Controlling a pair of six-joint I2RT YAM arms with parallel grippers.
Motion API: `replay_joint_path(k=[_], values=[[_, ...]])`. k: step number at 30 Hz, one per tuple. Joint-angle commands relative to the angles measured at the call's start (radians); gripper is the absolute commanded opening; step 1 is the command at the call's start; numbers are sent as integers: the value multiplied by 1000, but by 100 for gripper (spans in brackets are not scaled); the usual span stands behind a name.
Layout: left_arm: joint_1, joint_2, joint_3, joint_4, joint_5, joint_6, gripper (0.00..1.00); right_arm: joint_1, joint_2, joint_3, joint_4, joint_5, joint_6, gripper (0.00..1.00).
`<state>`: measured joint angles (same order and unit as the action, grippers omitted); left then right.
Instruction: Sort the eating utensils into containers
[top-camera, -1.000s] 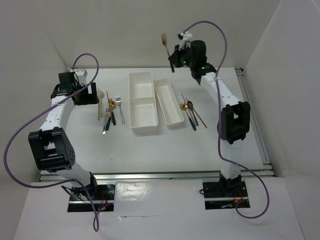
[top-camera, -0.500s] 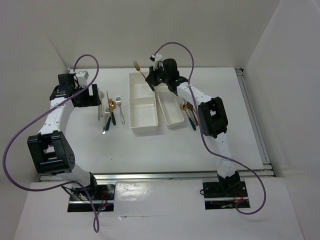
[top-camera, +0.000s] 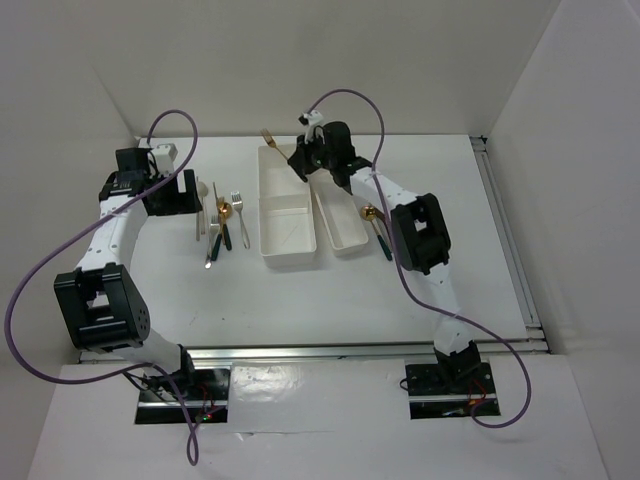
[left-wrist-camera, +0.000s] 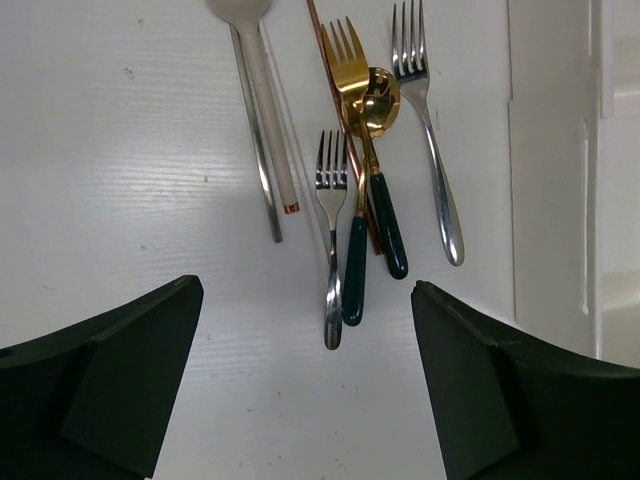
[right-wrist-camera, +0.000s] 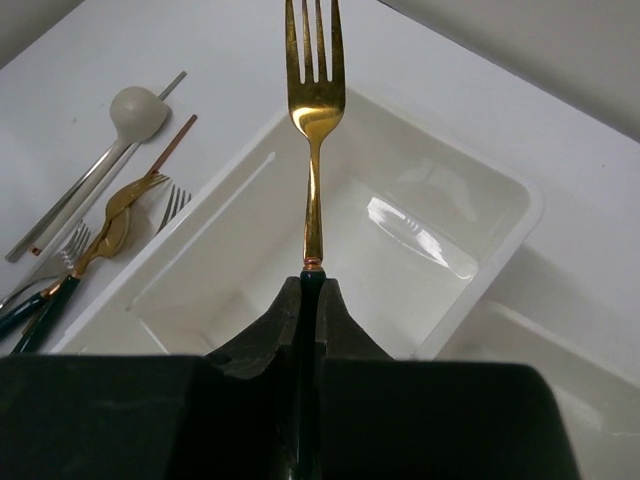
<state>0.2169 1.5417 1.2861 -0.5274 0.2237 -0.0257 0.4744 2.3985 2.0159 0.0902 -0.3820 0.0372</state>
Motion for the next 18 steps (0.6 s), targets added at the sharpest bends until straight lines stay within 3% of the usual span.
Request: replay_joint_path(k=[1,5,10,11,12,13,14,17,18], values=[[-4,-22,12,-8,2,18,100,18,40,7,23,-3,42,0],[-4,-22,2,-8,-7,18,100,38,50,55,-12,5,101,0],[-4,-22,2,-8,-7,18,100,38,50,1,-12,17,73,0],[-4,-22,15,-8,-7,18,100,38,50,1,-32,8,40,6],[-4,-22,15,-8,-7,18,100,38,50,1,-50,8,23,19],[-4,-11,15,-8,-7,18,100,38,39,-11,-73,8,9,44],[-4,-11,25,-8,-7,18,100,38,27,-23,-73,18,9,53],[-4,-11,25,-8,12,18,100,20,-69,-107,-50,18,-9,68],[-4,-2,16,-8,22,18,100,7,-102,-132,-38,18,-10,68]])
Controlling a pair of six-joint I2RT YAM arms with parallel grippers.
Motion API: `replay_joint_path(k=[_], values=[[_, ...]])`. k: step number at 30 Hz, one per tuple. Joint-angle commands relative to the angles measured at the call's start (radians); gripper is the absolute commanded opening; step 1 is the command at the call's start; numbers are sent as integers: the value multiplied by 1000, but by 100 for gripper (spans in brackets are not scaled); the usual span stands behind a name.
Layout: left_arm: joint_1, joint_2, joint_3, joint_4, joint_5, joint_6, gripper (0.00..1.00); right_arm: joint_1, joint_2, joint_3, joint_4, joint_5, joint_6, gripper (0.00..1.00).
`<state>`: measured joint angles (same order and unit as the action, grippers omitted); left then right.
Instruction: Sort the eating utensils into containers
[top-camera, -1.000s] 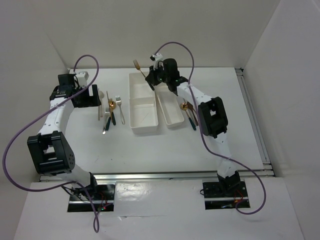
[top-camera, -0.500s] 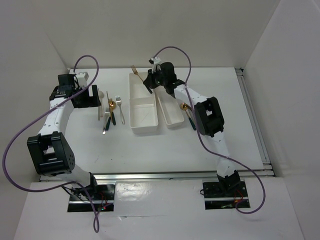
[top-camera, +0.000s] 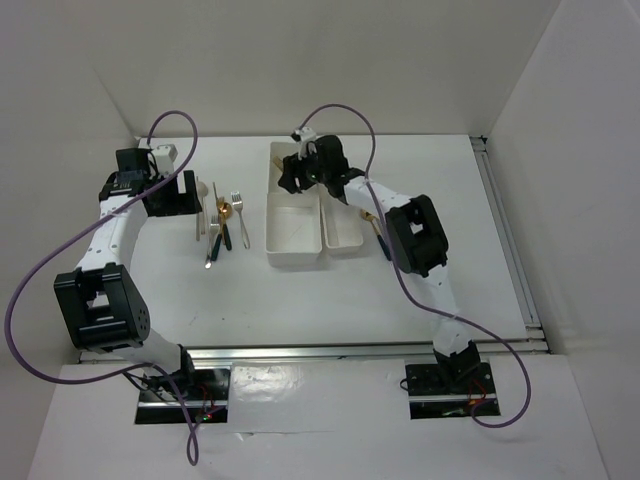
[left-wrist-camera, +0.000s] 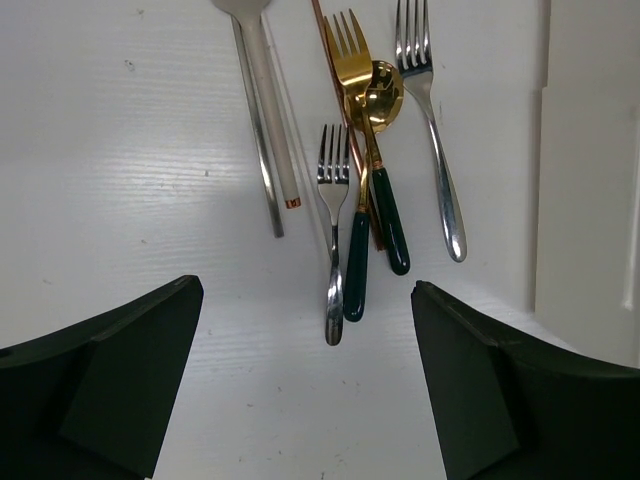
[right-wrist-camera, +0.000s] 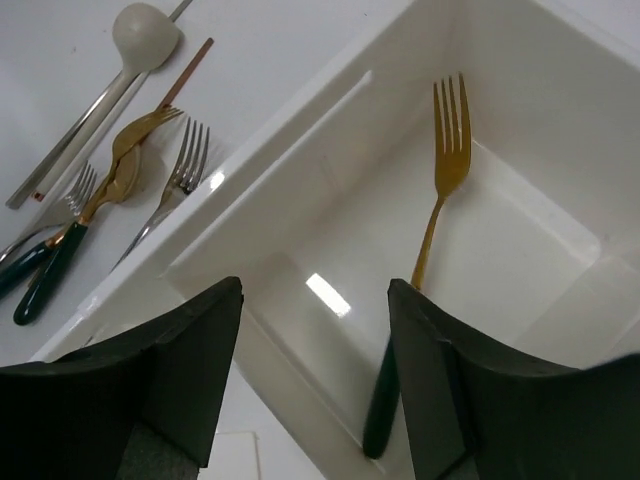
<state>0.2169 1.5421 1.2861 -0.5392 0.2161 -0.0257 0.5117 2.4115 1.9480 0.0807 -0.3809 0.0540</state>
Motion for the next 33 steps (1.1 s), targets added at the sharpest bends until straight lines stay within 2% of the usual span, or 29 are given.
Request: replay_joint_path(k=[1,3,8,12,14,15,17,18,21,23,26,33], values=[[-4,-2,16,4,29,18,100,-41,-149,-111,-19,17,-26,68],[-4,7,7,14,29,18,100,-74,-253,-153,2,17,-17,70],[-4,16,-5,51,48,18,100,-186,-504,-256,-39,8,7,64],[-13,39,-18,61,68,9,100,-315,-652,-340,-100,-79,16,61],[-13,56,-18,61,68,9,100,-375,-678,-354,-189,-102,-34,57],[-13,68,-5,61,68,9,100,-387,-698,-371,-288,-86,-61,49],[-13,69,-5,79,68,0,100,-429,-735,-513,-312,-56,-136,44],[-22,69,5,79,68,0,100,-441,-779,-567,-312,-56,-167,39],[-22,78,16,79,68,-10,100,-450,-822,-719,-315,-15,-278,35],[-22,78,25,79,68,-10,100,-450,-831,-757,-347,-15,-331,31],[-22,78,35,79,58,-10,100,-450,-831,-832,-392,-4,-353,30],[-22,78,35,79,46,0,100,-412,-839,-922,-357,31,-362,30]])
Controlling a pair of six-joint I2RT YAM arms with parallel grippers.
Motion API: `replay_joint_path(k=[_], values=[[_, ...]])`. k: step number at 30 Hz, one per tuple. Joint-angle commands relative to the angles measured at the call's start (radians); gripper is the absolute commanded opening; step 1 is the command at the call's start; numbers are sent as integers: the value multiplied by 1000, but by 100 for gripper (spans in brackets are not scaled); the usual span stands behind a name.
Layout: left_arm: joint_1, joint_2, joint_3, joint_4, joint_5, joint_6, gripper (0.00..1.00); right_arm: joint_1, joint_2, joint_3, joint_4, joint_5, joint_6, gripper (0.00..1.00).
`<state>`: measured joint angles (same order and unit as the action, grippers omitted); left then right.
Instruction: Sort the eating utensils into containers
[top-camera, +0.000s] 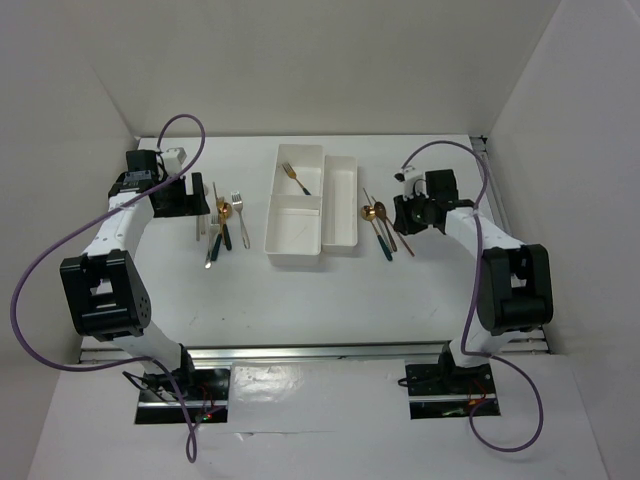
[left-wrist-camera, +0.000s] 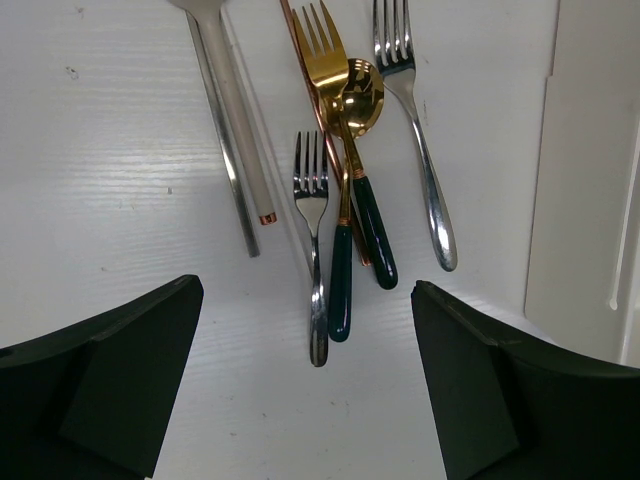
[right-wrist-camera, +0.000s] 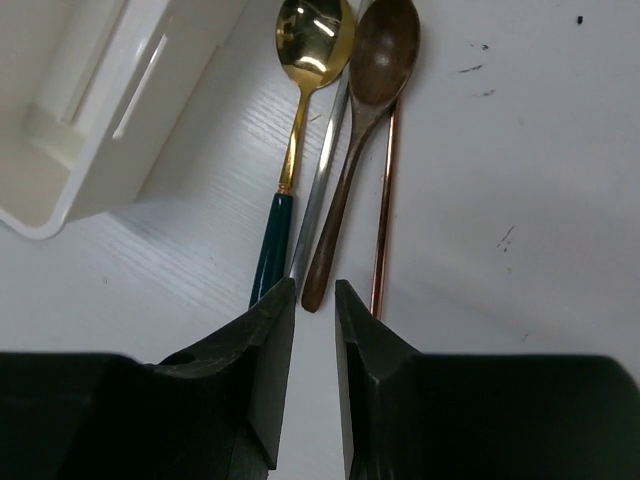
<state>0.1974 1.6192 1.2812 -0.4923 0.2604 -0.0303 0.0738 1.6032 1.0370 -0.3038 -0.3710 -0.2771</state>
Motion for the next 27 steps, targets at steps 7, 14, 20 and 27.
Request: replay_joint_path(k=[7,14,20,27], values=[[-3,1,40,32,-10,15,100,84,58,-20,91,57,-11,30],[-3,1,49,23,-21,33,100,93,170,35,112,76,21,29],[-3,1,49,23,-32,43,100,93,190,67,123,89,41,28],[-3,22,69,23,-32,33,100,93,222,89,123,89,41,28]])
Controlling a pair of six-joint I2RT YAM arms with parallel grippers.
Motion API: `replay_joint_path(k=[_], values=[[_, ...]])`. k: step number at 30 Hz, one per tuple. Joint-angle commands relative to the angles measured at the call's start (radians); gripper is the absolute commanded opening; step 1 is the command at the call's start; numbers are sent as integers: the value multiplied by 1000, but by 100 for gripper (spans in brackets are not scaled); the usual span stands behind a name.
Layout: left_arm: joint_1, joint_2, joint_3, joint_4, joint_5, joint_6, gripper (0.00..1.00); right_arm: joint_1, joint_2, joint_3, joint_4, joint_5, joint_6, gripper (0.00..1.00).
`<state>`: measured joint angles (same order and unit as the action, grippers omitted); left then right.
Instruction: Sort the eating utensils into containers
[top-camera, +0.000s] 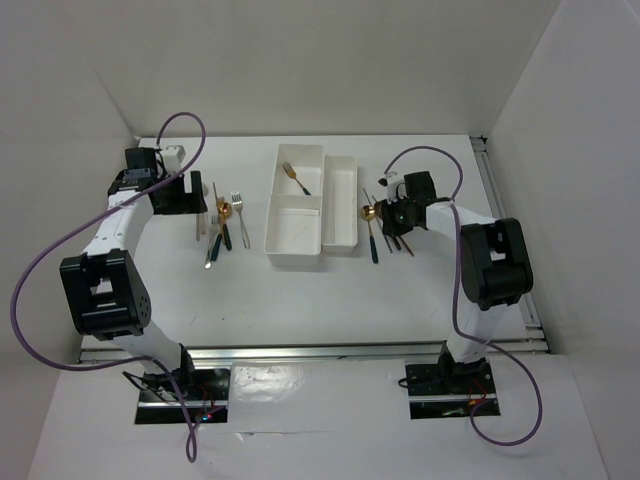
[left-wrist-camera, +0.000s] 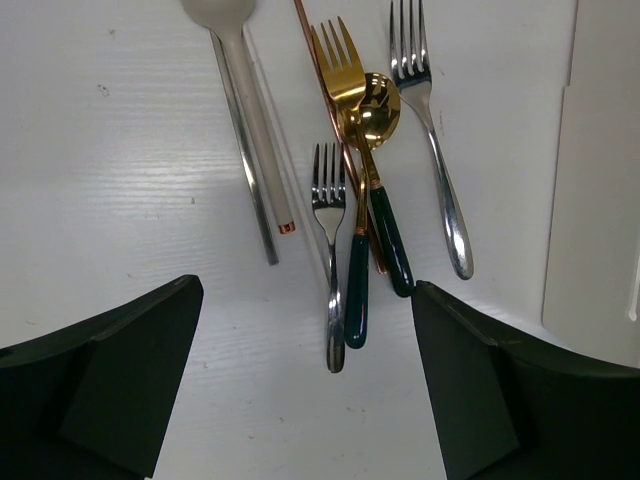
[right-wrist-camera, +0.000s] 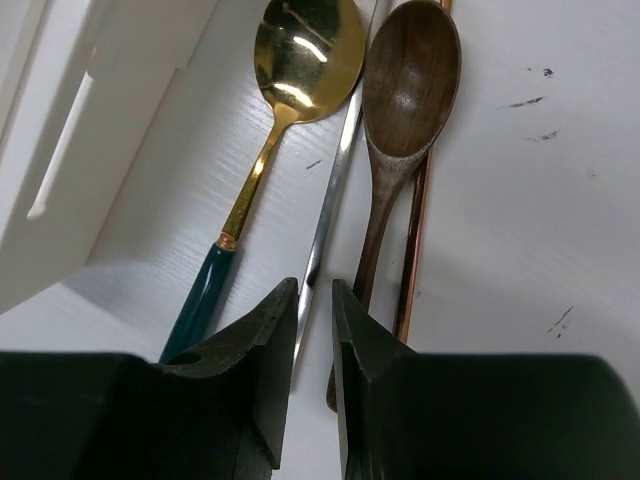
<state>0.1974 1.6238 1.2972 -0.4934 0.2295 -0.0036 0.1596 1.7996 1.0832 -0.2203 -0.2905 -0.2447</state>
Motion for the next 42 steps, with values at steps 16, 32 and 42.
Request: replay_joint_path(k=[16,32,42], values=[[-3,48,62,15,-1,-3,100,66,0,32,41,50,19,34],[-3,48,43,24,-1,-3,100,75,-49,24,38,21,48,39],[-3,30,34,24,-12,-3,100,152,-49,-5,-13,43,76,39]])
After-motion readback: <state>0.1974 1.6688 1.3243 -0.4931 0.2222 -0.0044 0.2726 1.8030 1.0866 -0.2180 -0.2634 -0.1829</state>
